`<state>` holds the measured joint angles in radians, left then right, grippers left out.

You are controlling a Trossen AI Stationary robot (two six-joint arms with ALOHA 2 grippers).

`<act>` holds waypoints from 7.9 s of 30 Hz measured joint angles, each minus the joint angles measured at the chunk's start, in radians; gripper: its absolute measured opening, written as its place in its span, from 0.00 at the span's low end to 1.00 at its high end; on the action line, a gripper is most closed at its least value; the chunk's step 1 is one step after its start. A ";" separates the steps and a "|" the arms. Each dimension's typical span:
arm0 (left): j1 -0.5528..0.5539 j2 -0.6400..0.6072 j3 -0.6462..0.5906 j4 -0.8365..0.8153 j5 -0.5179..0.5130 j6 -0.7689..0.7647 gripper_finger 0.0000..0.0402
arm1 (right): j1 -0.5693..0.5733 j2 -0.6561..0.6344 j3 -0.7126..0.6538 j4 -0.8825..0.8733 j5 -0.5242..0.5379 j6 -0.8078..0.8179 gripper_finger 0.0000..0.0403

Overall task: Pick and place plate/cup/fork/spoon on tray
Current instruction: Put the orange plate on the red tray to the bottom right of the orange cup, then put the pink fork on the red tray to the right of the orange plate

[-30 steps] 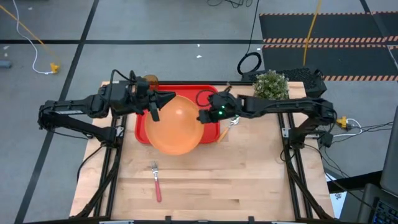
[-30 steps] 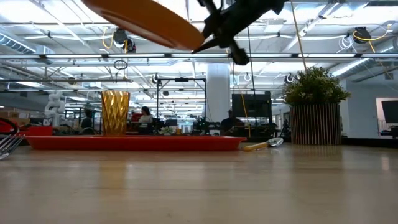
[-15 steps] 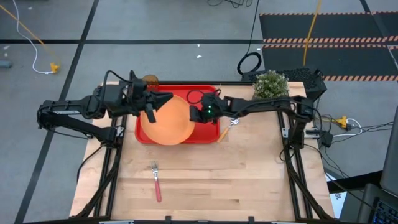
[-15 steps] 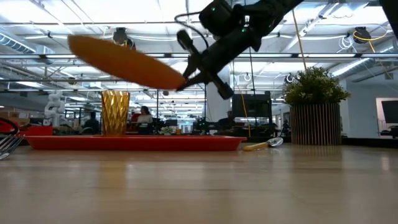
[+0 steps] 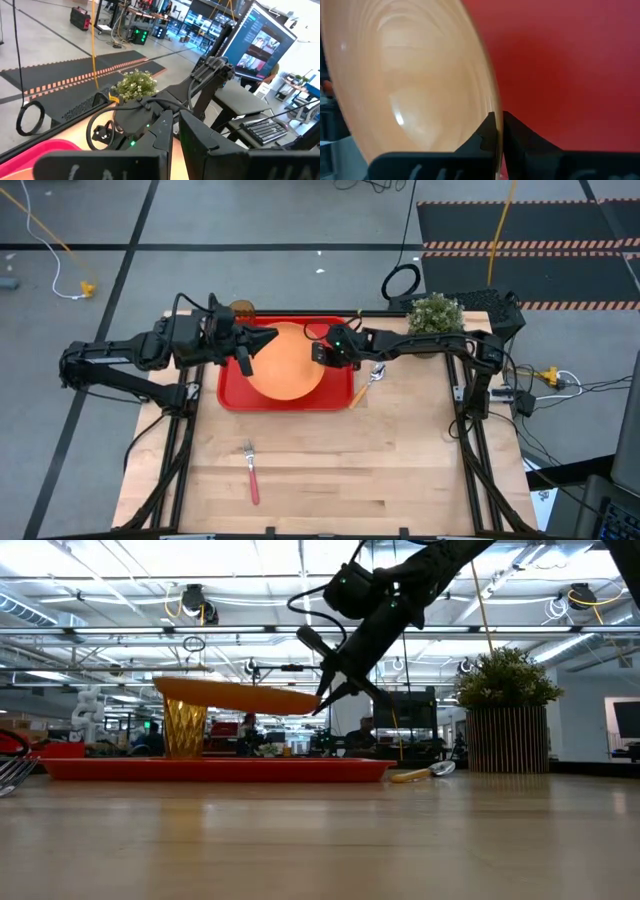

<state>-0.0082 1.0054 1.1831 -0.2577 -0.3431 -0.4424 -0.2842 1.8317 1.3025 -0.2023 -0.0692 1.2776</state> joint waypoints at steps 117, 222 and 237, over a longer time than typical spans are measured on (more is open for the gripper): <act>-0.458 0.559 0.000 -0.776 0.554 -1.646 0.08 | -0.062 -0.507 -0.001 -0.626 0.147 -0.813 0.69; -0.257 0.335 -0.179 -0.167 -0.107 -1.239 0.00 | 0.175 -0.519 -0.117 -0.263 0.062 -0.529 0.69; -0.128 0.334 -0.179 0.009 -0.124 -1.071 0.00 | 0.278 -0.519 -0.471 0.491 -0.119 -0.258 0.69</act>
<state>-0.1358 1.3396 1.0042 -0.2483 -0.4674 -1.5129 -0.0063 1.3129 0.8311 0.2887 -0.1880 1.0196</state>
